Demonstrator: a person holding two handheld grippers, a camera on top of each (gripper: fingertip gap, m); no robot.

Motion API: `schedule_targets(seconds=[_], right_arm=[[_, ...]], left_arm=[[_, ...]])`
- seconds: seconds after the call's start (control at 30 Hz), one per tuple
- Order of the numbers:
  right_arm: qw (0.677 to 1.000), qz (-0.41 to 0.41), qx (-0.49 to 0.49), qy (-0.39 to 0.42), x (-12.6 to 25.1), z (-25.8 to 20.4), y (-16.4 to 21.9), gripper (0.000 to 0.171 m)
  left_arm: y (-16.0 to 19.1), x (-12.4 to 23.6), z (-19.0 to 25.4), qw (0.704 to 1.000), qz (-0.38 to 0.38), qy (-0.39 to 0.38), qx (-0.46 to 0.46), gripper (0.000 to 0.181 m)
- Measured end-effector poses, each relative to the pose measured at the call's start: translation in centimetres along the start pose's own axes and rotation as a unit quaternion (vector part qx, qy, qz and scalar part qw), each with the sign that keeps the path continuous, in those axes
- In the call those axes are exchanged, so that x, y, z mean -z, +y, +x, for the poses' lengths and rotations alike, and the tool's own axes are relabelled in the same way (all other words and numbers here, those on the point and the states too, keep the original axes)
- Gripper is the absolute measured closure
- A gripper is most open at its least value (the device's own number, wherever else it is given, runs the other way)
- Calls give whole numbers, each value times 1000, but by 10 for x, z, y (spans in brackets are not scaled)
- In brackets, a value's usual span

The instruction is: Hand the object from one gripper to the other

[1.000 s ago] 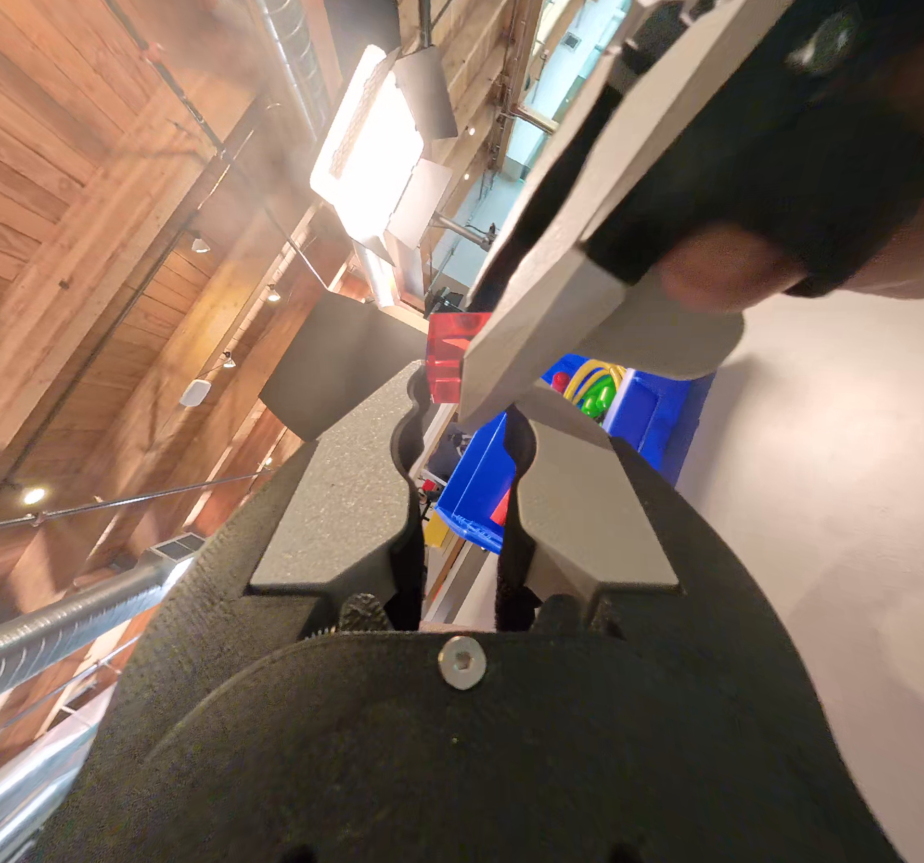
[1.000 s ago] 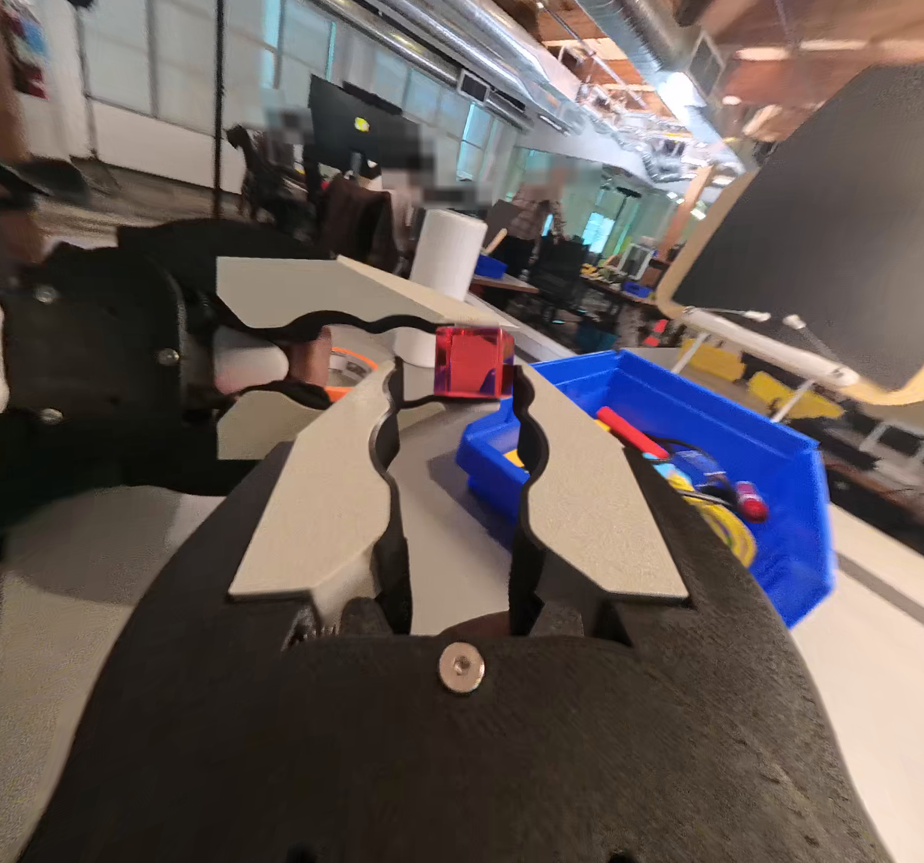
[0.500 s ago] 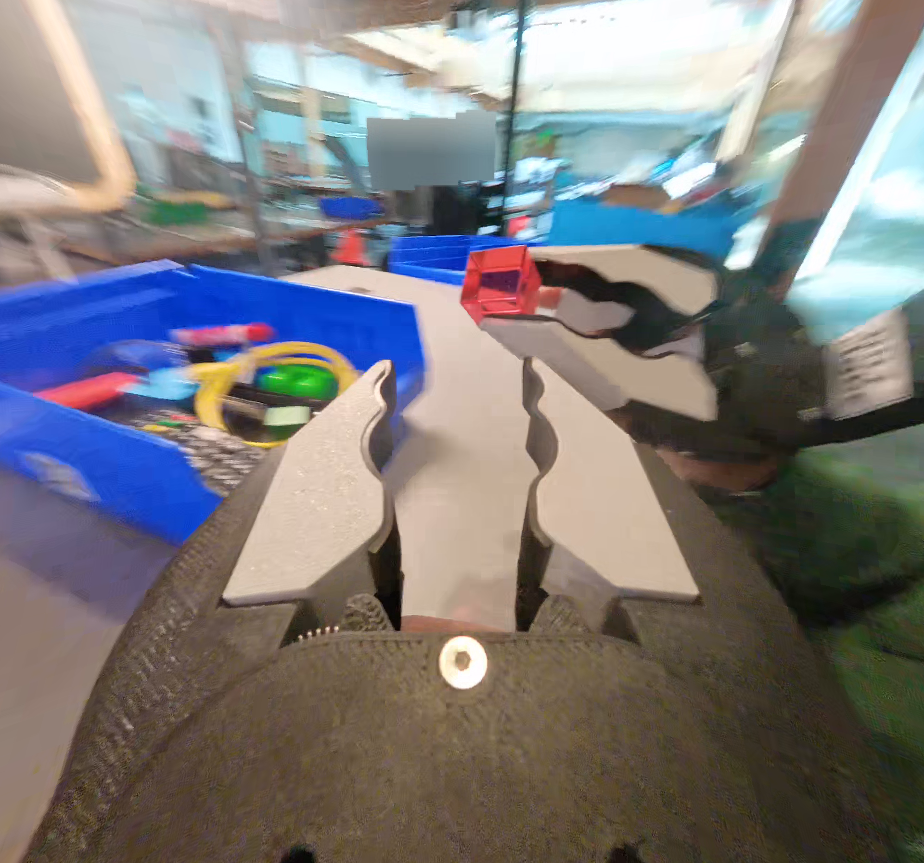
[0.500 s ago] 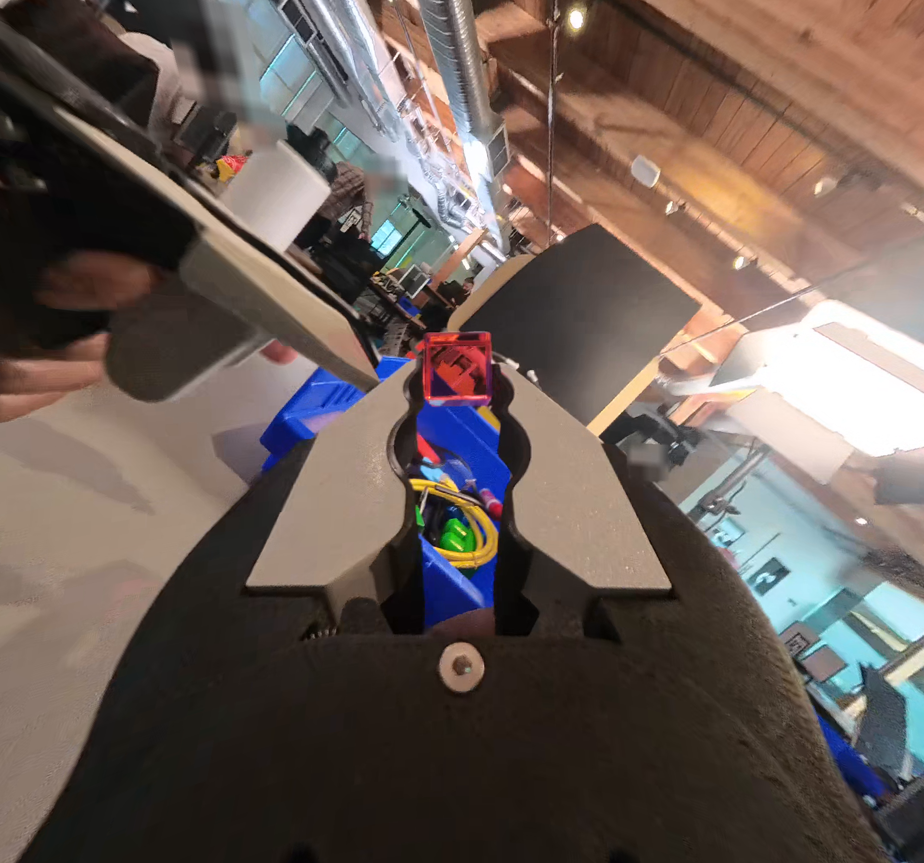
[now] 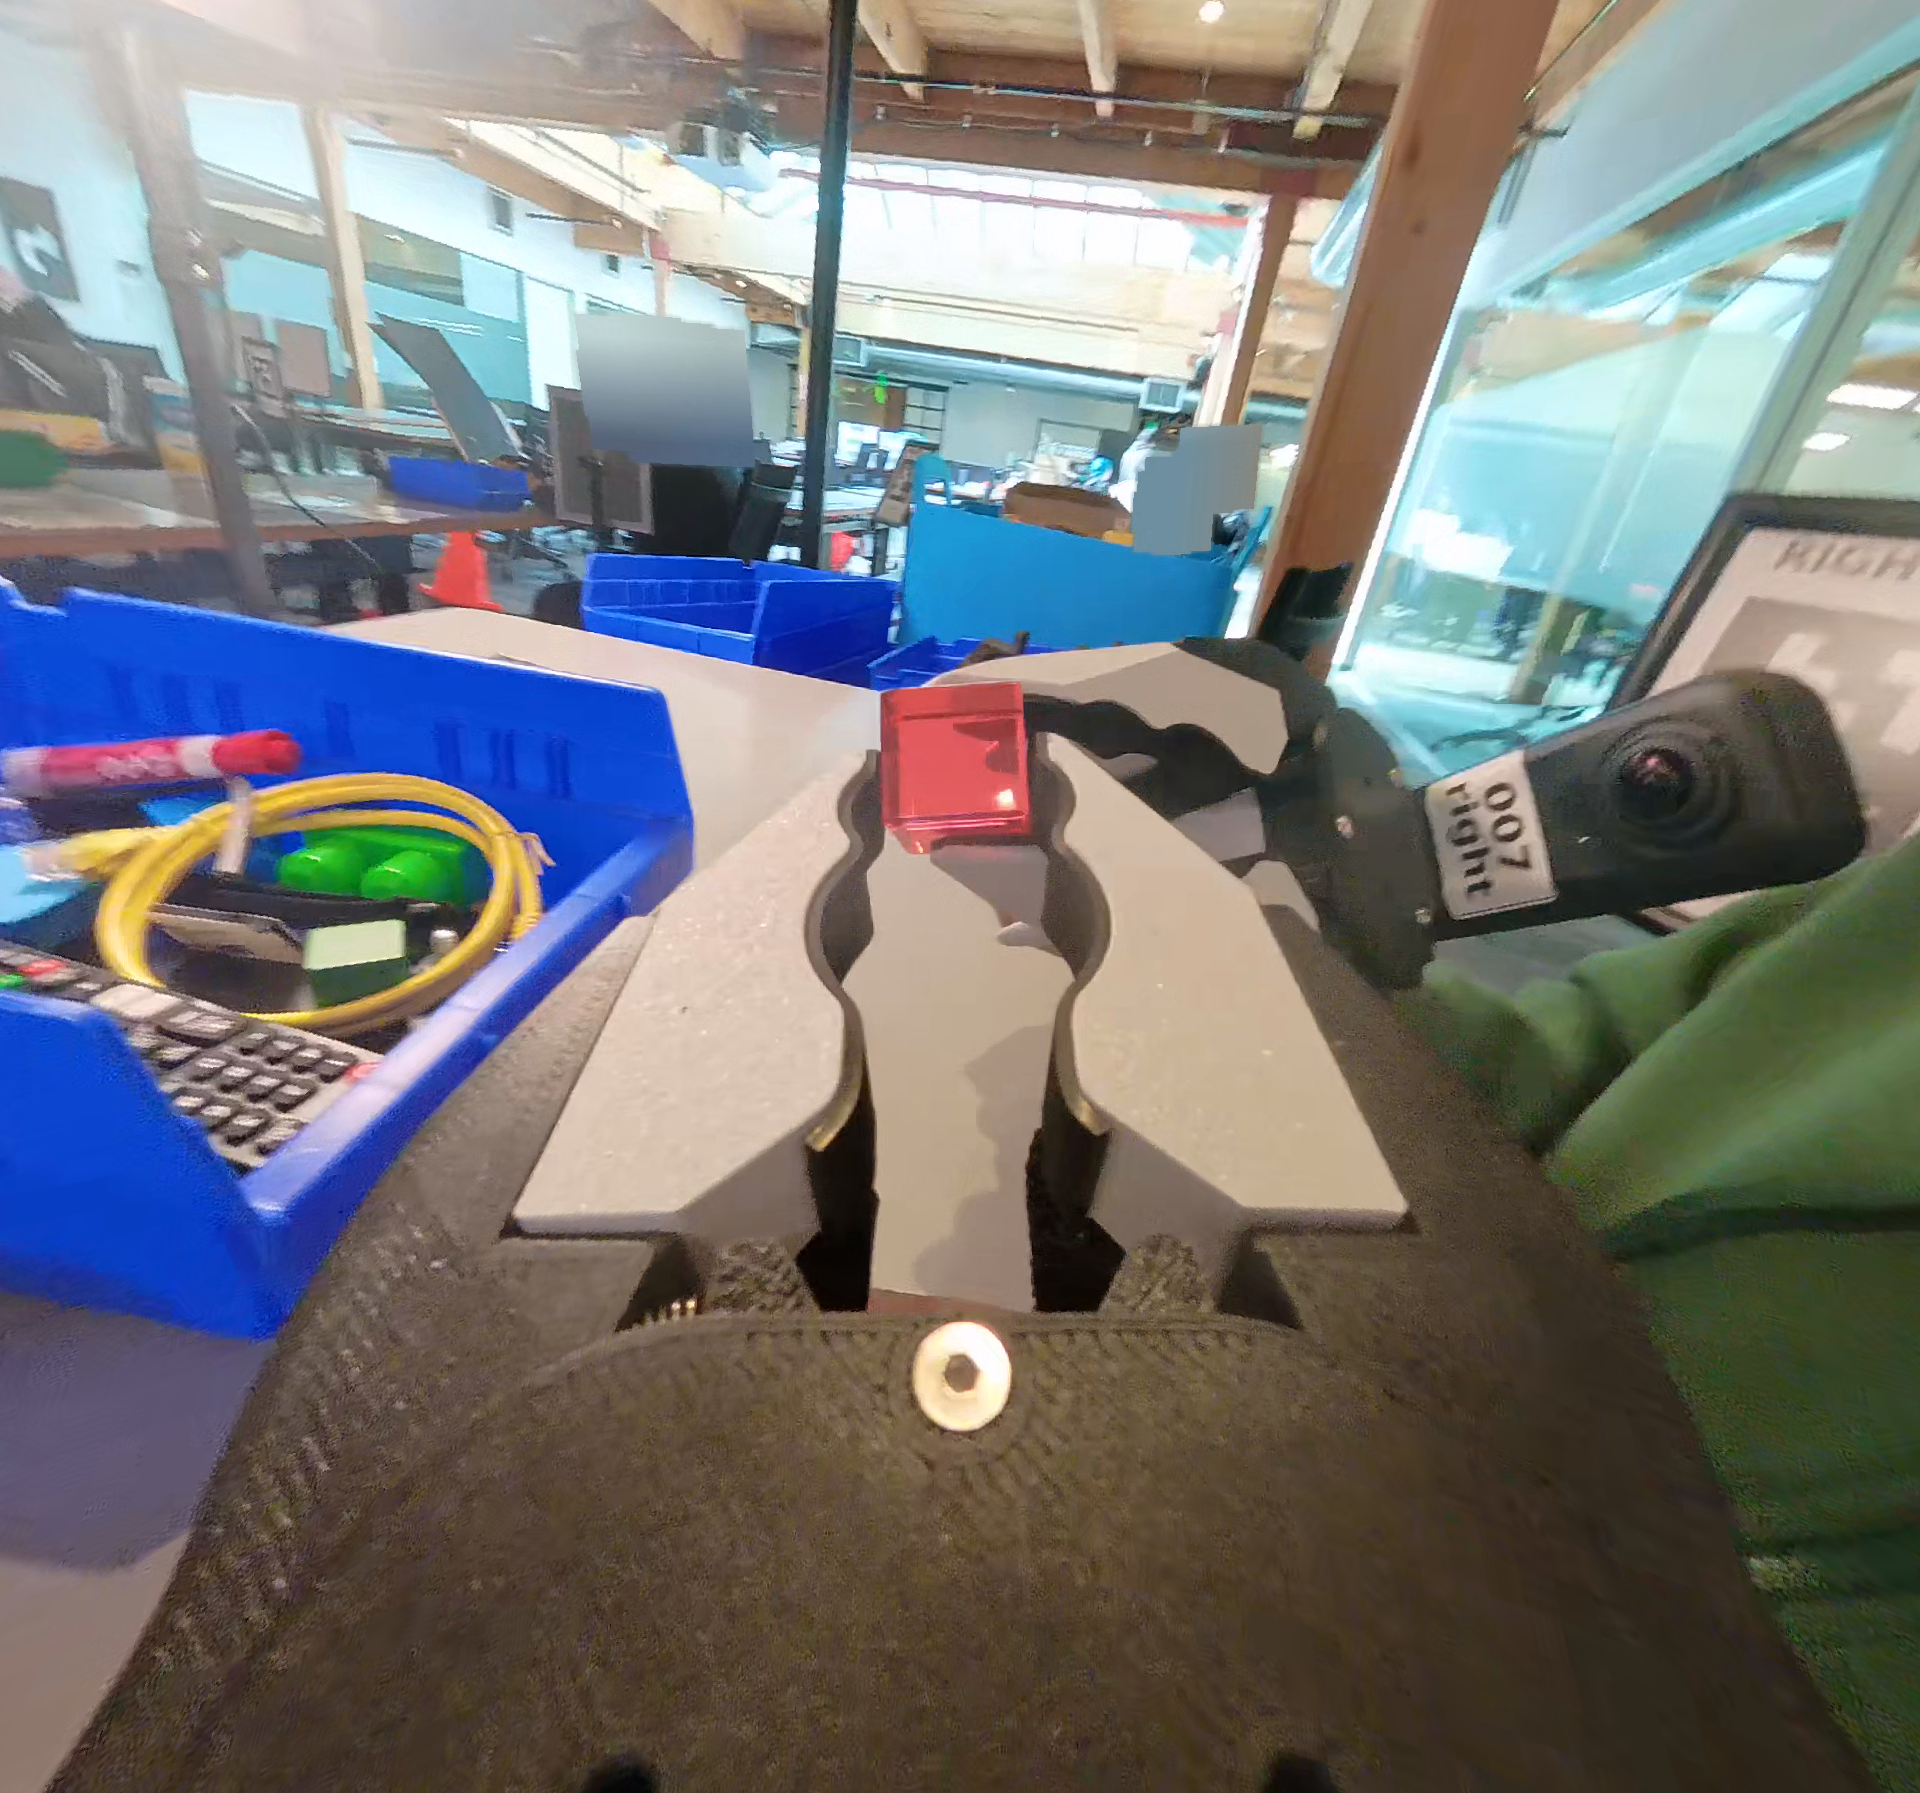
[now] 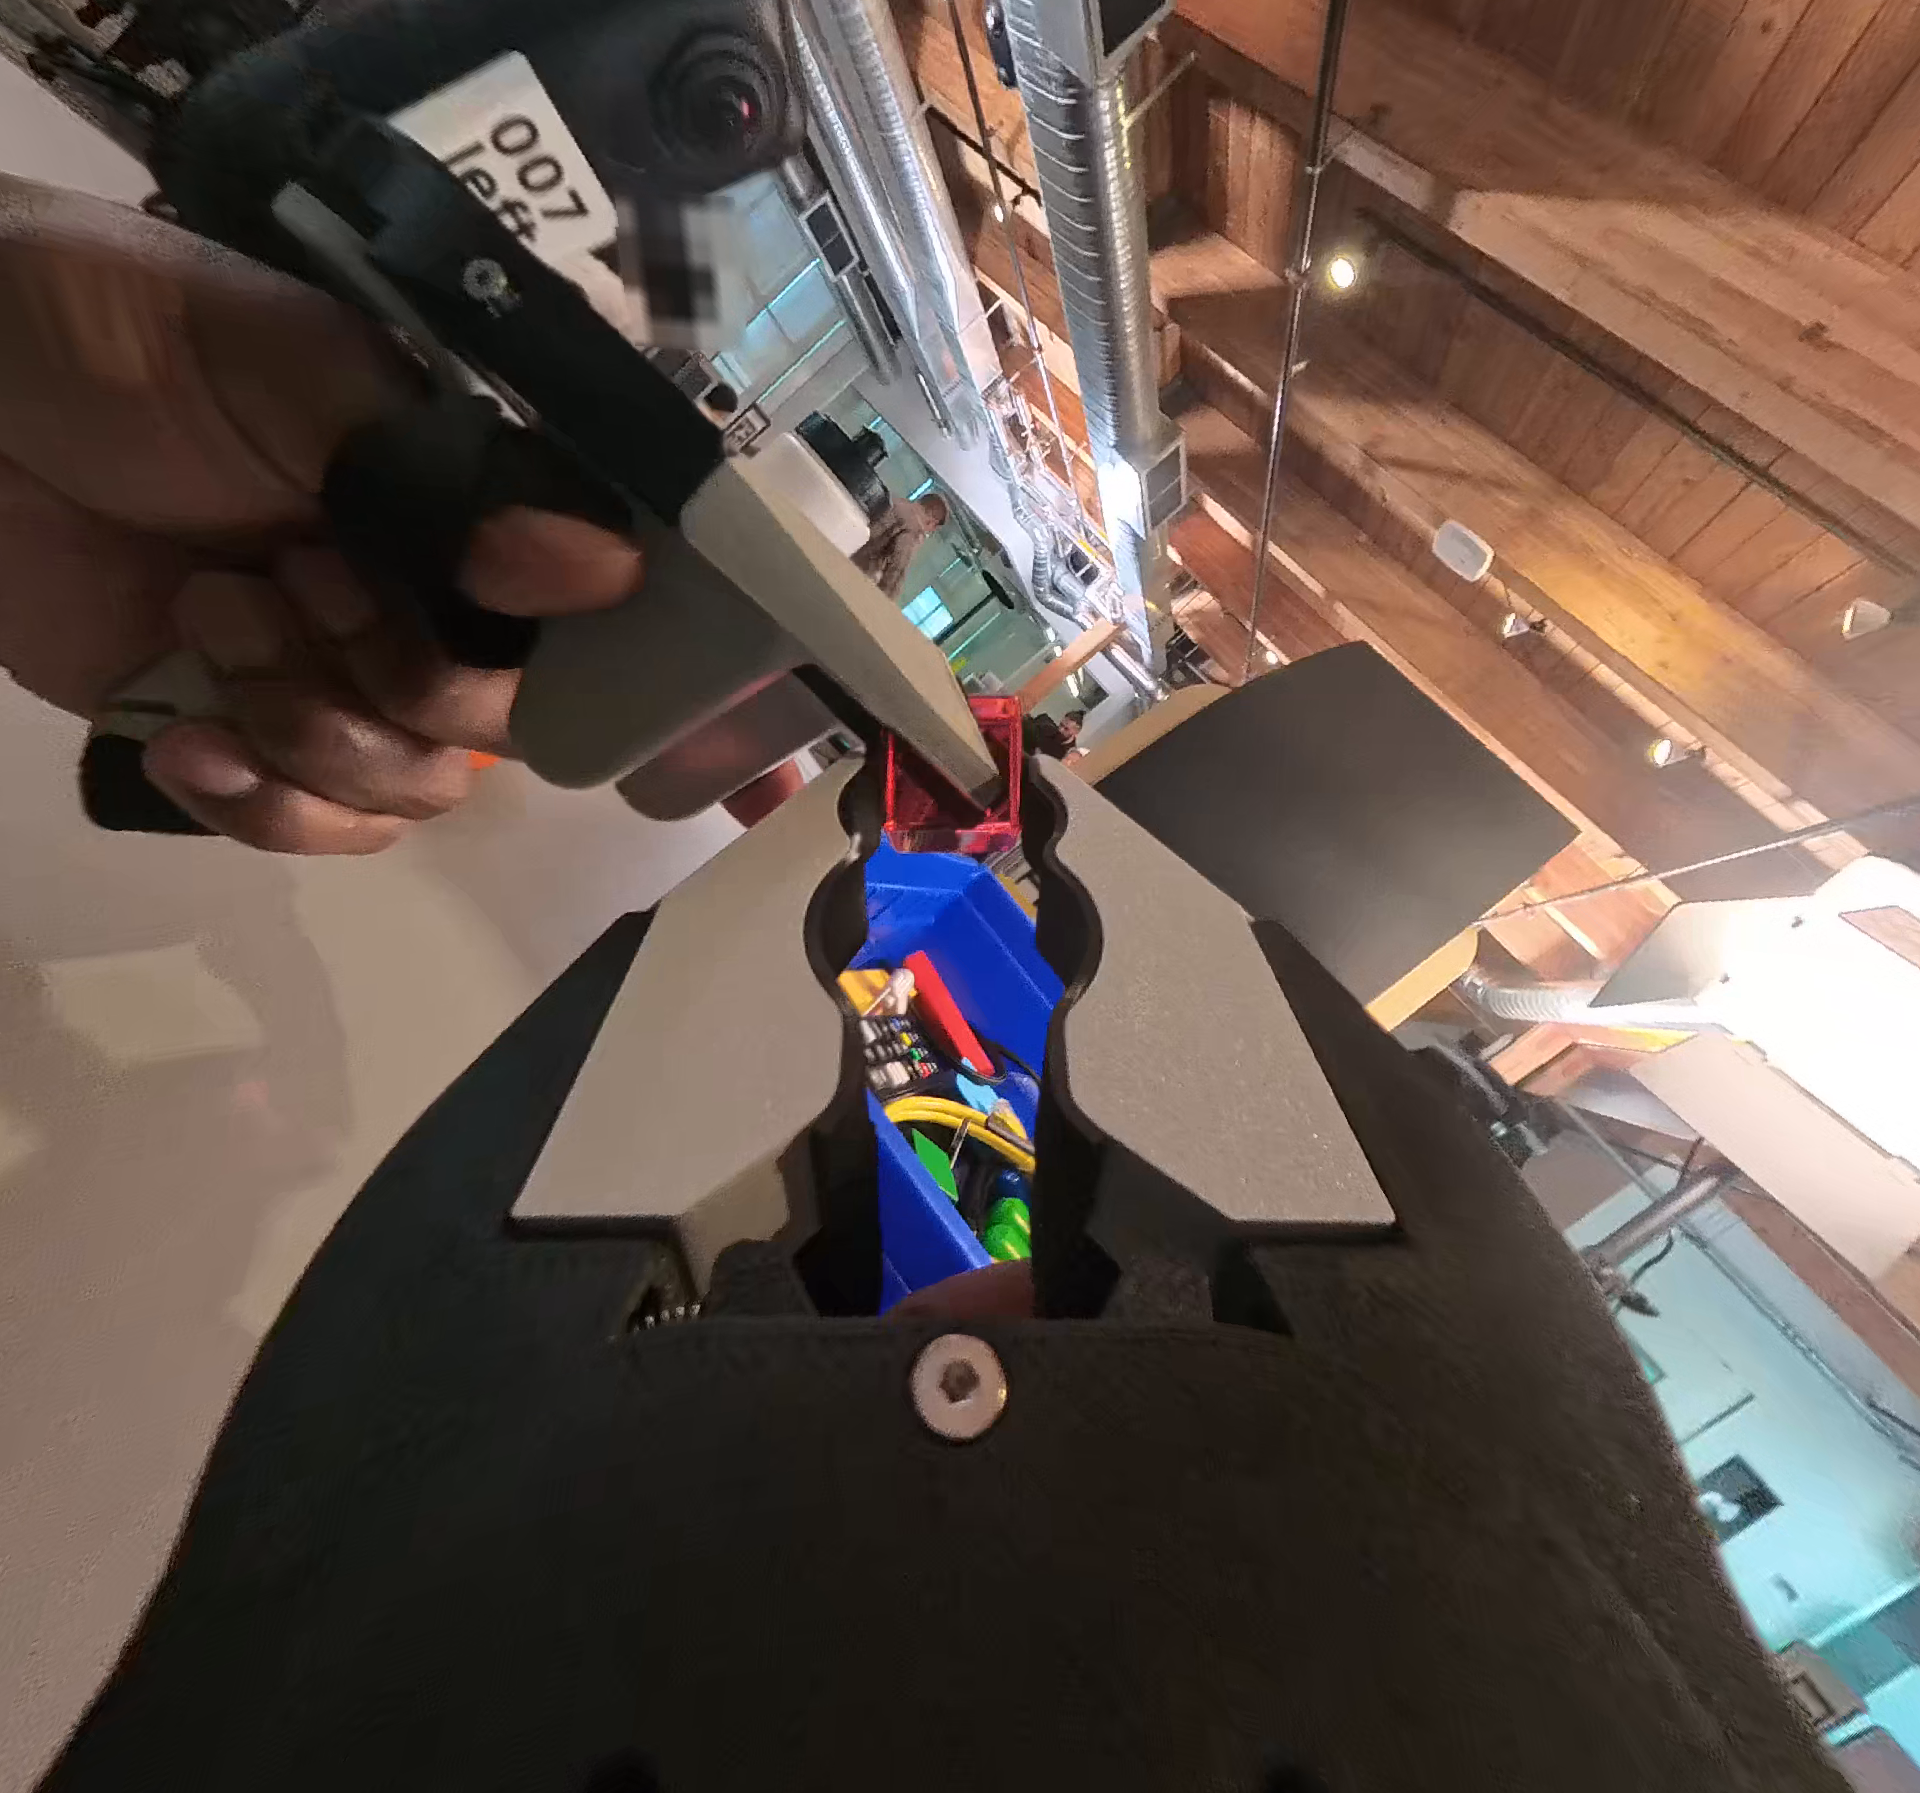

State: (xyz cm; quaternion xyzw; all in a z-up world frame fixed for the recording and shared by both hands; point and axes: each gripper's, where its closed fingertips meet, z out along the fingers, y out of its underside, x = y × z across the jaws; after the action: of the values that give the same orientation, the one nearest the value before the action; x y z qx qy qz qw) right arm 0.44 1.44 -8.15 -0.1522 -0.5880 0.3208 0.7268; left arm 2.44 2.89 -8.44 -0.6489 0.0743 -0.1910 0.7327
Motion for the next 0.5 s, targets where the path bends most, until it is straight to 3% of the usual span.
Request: schedule_targets(seconds=[0.17, 0.27, 0.37, 0.5], right_arm=[[993, -22, -110, -33, -2, 2, 10, 142], [967, -42, -238, -77, -3, 2, 19, 142], [920, -30, -374, -112, -1, 8, 20, 142], [831, 0, -535, -156, 3, 17, 19, 132]], left_arm=[[-3, 4, -24, 984, -16, -118, -133, 154], [-13, 13, -43, 936, -26, -231, -266, 155], [-15, 13, -44, 872, -51, -281, -397, 155], [-5, 2, -37, 815, -85, -290, -494, 155]])
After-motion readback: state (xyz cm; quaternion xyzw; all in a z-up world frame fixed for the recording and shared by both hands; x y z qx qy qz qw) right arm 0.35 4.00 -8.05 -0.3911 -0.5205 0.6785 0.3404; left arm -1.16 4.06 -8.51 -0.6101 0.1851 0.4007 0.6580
